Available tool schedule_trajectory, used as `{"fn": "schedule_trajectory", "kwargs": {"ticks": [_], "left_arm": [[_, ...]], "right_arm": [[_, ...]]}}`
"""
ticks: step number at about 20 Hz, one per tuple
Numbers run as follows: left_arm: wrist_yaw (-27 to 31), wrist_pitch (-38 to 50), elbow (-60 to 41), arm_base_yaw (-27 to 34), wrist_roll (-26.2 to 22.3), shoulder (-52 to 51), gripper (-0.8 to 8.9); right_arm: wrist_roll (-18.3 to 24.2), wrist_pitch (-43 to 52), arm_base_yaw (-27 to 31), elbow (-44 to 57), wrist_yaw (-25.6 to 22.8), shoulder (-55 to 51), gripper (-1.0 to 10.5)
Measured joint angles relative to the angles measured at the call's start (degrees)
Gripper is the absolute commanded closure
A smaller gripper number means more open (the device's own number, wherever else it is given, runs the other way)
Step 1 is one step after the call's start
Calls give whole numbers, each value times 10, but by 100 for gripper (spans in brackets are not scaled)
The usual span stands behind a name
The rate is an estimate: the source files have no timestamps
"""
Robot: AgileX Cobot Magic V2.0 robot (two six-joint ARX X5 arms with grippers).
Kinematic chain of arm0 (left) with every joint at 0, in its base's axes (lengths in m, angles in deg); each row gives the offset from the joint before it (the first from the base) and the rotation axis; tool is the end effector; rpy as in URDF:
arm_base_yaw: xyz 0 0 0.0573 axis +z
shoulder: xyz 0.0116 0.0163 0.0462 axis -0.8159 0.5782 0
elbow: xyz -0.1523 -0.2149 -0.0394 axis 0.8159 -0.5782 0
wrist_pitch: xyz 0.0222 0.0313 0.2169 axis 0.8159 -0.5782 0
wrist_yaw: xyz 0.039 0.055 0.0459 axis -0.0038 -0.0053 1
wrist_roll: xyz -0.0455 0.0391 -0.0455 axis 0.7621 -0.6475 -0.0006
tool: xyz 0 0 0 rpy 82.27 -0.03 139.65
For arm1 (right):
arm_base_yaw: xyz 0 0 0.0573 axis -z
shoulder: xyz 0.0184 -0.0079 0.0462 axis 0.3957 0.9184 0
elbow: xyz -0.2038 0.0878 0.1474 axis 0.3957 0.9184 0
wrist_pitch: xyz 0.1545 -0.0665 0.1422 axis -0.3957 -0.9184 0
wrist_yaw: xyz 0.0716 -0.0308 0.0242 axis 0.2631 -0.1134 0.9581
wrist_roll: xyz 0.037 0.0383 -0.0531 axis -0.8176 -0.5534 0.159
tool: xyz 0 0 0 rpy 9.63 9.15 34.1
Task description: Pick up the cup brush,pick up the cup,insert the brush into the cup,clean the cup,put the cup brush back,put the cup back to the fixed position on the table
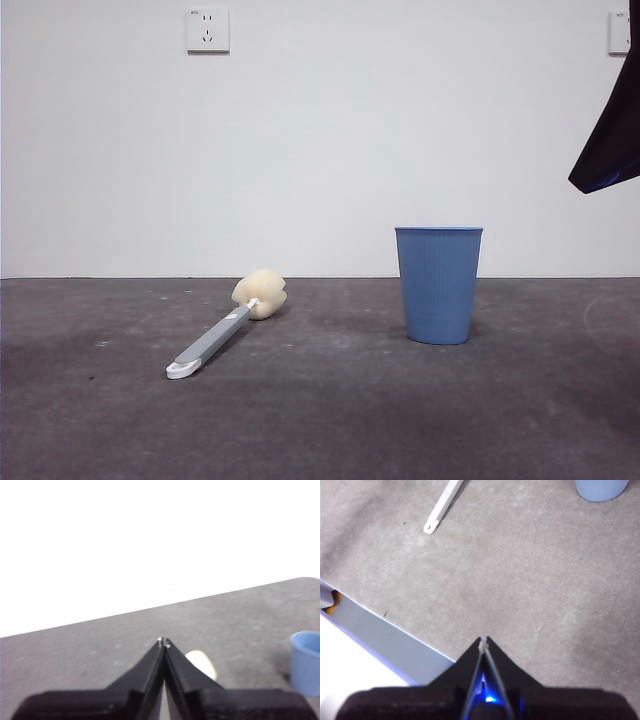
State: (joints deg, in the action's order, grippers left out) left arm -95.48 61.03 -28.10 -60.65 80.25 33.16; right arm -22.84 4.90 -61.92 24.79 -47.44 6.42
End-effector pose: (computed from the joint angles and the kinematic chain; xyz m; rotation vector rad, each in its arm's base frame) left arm 0.1115 -0.0228 0.2855 0.0415 -0.0085 -0.2876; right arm 0.0930 0.0862 0.2228 0.0928 0.8607 0.6573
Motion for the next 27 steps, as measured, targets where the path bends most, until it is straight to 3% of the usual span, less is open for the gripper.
{"fn": "schedule_trajectory", "kwargs": {"ticks": [5, 11, 17, 27], "left_arm": [[0, 11, -158, 50, 11, -126, 817], [0, -11, -247, 66, 46, -188, 817], [14, -90, -260, 66, 55, -217, 817], [14, -89, -260, 66, 55, -228, 817]], "right_arm": [[0, 0, 0, 0, 0, 0, 946], [0, 0, 0, 0, 0, 0, 946], [0, 0, 0, 0, 0, 0, 946], [-2, -1, 0, 0, 0, 0, 946]]}}
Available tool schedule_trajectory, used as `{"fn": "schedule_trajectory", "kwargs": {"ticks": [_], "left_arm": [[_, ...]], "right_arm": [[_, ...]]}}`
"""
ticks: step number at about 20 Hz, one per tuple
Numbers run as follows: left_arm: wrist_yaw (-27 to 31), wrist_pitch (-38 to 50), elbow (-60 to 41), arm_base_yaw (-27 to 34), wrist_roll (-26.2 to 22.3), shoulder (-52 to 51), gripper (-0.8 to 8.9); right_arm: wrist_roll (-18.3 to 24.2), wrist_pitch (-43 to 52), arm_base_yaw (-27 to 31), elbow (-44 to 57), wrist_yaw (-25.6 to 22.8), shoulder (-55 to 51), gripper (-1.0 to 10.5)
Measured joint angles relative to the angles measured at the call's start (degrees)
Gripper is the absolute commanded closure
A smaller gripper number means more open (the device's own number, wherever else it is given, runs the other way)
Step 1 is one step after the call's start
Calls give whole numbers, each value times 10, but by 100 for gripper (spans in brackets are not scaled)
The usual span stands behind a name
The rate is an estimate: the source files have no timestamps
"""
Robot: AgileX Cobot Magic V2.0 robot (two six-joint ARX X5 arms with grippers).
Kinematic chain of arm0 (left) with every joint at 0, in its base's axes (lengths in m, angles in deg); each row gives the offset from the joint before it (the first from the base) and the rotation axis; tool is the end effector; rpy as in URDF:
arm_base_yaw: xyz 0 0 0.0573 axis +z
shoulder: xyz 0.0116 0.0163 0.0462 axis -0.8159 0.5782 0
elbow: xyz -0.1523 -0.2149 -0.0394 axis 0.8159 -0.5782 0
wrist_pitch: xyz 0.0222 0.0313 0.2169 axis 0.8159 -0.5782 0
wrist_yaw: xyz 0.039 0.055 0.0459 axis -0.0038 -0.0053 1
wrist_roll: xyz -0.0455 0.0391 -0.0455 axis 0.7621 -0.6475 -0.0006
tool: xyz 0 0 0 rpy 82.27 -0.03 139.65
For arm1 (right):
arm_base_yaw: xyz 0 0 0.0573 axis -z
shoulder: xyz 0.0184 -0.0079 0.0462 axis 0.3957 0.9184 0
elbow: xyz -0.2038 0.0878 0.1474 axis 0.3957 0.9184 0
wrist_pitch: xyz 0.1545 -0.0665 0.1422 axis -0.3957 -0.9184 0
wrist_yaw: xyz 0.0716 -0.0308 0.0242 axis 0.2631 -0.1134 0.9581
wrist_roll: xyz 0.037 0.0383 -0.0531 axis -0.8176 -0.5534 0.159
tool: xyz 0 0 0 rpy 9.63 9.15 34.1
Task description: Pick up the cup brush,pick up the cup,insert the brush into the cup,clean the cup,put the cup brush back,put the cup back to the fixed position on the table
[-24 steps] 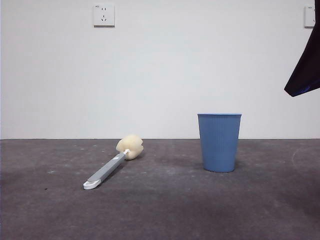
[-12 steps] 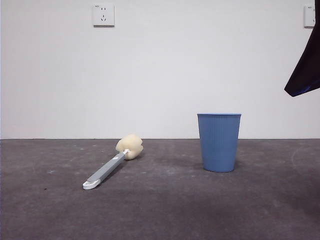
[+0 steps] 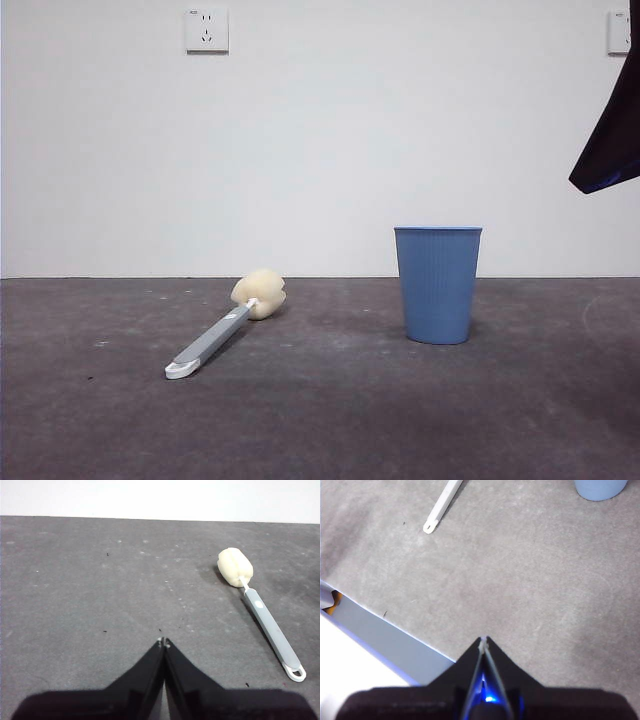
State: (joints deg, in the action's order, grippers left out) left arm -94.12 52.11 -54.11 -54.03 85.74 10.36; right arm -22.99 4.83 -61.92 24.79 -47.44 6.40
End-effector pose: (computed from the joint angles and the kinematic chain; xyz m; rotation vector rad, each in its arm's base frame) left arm 0.0903 -0.0086 0.1445 -0.0717 0.2126 -0.1423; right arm 0.0929 0.0861 0.2227 0.0949 0.8624 0.6559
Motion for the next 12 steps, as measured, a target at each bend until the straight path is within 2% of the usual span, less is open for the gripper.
{"fn": "schedule_trajectory", "kwargs": {"ticks": [7, 9, 10, 11, 12], "left_arm": [[0, 0, 0, 0, 0, 0, 817], [0, 0, 0, 0, 0, 0, 817], [0, 0, 0, 0, 0, 0, 817], [0, 0, 0, 0, 0, 0, 817], [0, 0, 0, 0, 0, 0, 817]], "right_arm": [[2, 0, 0, 0, -1, 0, 946], [30, 2, 3, 0, -34, -10, 946], [52, 15, 12, 0, -66, -25, 946], [74, 29, 30, 0, -88, -40, 946], [94, 39, 57, 0, -89, -56, 946]]}}
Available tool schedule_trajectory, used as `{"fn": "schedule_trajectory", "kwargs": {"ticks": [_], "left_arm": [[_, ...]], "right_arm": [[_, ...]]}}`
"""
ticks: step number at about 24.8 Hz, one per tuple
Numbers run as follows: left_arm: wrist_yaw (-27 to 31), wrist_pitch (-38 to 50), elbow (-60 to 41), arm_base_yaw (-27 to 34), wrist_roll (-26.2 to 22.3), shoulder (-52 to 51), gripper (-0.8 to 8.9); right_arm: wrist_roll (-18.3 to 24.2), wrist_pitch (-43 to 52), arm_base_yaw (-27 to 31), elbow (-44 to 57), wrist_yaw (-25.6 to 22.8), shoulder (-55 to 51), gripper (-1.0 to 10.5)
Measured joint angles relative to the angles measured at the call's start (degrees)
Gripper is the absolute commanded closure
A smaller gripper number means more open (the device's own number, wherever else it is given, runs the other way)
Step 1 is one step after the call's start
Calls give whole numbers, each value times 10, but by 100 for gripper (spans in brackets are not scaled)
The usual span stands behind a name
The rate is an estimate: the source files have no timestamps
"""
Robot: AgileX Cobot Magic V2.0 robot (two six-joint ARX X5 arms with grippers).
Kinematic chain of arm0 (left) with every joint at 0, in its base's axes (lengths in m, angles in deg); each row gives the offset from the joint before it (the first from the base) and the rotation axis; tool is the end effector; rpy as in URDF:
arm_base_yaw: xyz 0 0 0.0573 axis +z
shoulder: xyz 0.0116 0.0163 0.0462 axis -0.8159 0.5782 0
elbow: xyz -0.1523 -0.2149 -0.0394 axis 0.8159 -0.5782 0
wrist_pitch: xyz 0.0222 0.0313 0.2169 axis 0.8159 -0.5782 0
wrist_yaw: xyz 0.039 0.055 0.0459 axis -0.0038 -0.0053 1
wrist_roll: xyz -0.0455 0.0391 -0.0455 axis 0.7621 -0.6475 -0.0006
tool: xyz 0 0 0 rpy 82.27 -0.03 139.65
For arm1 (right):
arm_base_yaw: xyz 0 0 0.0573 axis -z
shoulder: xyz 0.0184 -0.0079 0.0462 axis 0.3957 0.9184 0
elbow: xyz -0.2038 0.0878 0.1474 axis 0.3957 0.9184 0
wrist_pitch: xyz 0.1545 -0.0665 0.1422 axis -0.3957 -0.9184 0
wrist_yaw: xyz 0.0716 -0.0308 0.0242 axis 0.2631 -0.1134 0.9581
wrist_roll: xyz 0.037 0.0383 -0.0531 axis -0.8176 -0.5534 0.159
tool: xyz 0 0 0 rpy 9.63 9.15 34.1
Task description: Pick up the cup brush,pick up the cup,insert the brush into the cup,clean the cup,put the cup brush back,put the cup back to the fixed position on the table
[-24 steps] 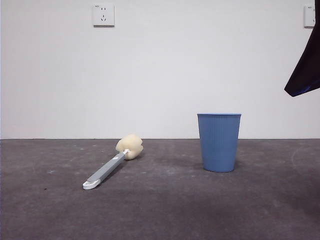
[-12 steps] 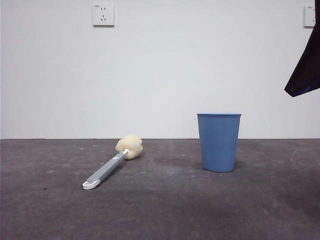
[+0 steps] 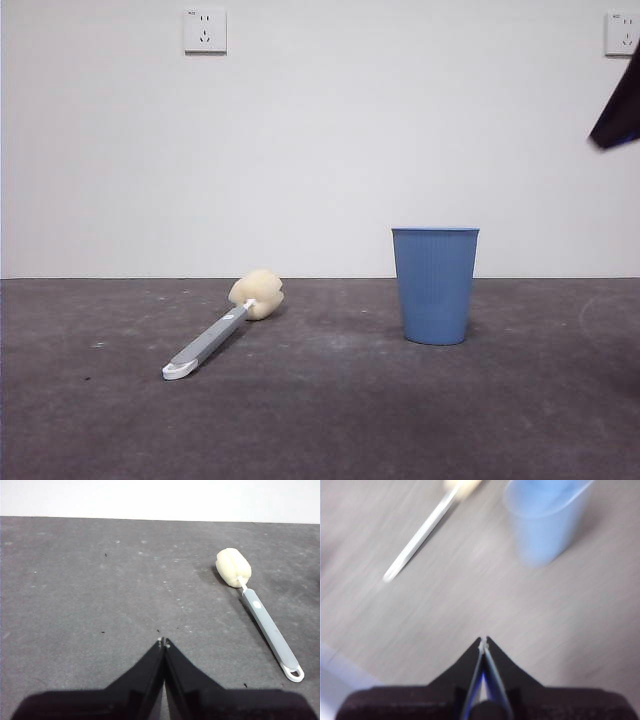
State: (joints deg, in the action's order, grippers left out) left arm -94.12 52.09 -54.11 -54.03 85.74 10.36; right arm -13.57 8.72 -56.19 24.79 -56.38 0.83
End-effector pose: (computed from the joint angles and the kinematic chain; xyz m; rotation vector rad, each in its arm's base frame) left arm 0.0903 -0.0086 0.1445 -0.0717 0.2129 -0.1422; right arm 0.1006 0.0651 0.2391 -0.0158 0.6111 0.5074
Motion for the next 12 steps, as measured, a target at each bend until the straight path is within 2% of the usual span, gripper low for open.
{"fn": "schedule_trajectory", "kwargs": {"ticks": [1, 3, 5, 6, 9, 12], "left_arm": [[0, 0, 0, 0, 0, 0, 817], [0, 0, 0, 0, 0, 0, 816], [0, 0, 0, 0, 0, 0, 817], [0, 0, 0, 0, 0, 0, 817], [0, 0, 0, 0, 0, 0, 817], [0, 0, 0, 0, 0, 0, 817]], "right_arm": [[17, 12, 30, 1, 7, -16, 946], [49, 59, 118, 28, 49, -64, 946], [68, 110, 203, 79, 86, -120, 946], [73, 134, 238, 106, 88, -150, 946], [78, 165, 293, 190, 90, -232, 946], [78, 183, 313, 242, 90, -278, 946]]}}
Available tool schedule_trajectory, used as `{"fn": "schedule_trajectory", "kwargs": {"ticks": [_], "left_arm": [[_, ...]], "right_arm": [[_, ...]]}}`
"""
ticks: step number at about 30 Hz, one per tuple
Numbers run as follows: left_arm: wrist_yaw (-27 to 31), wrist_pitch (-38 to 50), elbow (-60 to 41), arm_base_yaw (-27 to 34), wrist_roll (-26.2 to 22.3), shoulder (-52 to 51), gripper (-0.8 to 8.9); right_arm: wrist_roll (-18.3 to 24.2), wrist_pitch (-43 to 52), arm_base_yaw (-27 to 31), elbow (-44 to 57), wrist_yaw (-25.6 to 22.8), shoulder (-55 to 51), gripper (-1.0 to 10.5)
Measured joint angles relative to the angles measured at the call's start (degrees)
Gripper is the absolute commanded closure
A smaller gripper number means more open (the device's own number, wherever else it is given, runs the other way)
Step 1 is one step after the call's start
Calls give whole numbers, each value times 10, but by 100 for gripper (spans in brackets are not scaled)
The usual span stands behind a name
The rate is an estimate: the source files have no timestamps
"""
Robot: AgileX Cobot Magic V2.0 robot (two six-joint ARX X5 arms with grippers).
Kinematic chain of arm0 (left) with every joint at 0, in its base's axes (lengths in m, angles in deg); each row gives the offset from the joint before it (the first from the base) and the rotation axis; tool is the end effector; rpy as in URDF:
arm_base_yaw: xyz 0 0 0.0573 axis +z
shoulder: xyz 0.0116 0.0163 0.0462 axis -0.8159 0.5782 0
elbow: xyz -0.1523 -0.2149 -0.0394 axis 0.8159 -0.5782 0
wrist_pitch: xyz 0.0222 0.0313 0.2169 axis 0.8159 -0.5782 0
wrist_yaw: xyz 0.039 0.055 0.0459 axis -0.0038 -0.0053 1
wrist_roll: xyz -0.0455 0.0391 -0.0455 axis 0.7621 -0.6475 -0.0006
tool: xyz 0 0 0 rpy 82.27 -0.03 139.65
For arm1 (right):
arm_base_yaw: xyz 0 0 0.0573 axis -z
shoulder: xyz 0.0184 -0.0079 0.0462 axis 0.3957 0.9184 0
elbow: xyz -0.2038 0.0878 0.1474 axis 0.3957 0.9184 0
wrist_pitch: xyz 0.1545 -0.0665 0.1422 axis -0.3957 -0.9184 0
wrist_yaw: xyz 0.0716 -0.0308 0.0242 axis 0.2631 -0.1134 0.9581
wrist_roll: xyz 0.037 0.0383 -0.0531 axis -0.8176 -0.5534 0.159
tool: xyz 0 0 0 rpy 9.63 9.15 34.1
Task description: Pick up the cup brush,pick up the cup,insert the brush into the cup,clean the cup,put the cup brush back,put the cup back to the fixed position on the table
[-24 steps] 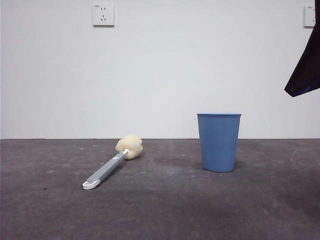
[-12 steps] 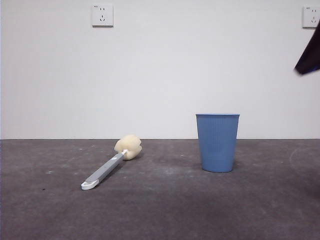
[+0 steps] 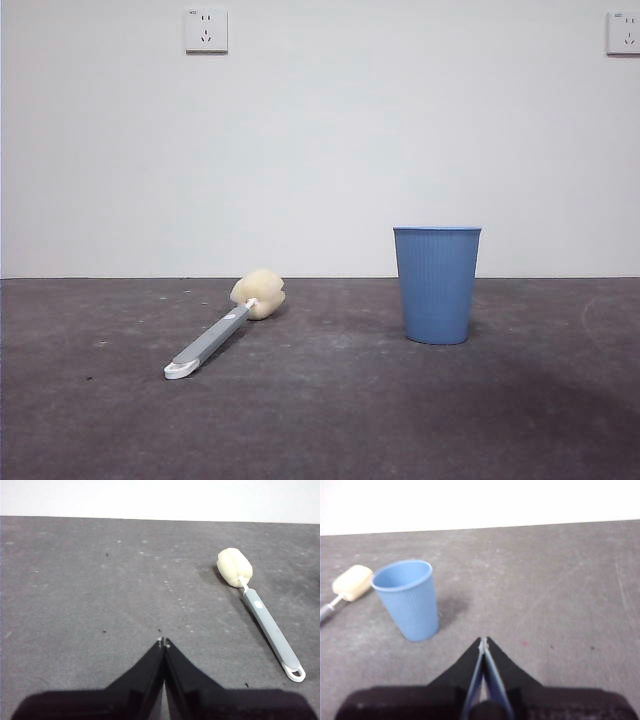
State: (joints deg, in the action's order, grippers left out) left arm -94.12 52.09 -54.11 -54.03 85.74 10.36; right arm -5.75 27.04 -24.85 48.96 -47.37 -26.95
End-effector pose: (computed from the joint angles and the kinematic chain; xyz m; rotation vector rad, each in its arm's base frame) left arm 0.0903 -0.0086 0.1445 -0.0717 0.2129 -0.1422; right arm 0.0887 0.0118 0.1776 0.0376 0.2049 0.1794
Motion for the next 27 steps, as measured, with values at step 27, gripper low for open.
{"fn": "schedule_trajectory", "kwargs": {"ticks": [27], "left_arm": [[0, 0, 0, 0, 0, 0, 817]], "right_arm": [[-17, 23, 4, 72, -1, -64, 946]]}}
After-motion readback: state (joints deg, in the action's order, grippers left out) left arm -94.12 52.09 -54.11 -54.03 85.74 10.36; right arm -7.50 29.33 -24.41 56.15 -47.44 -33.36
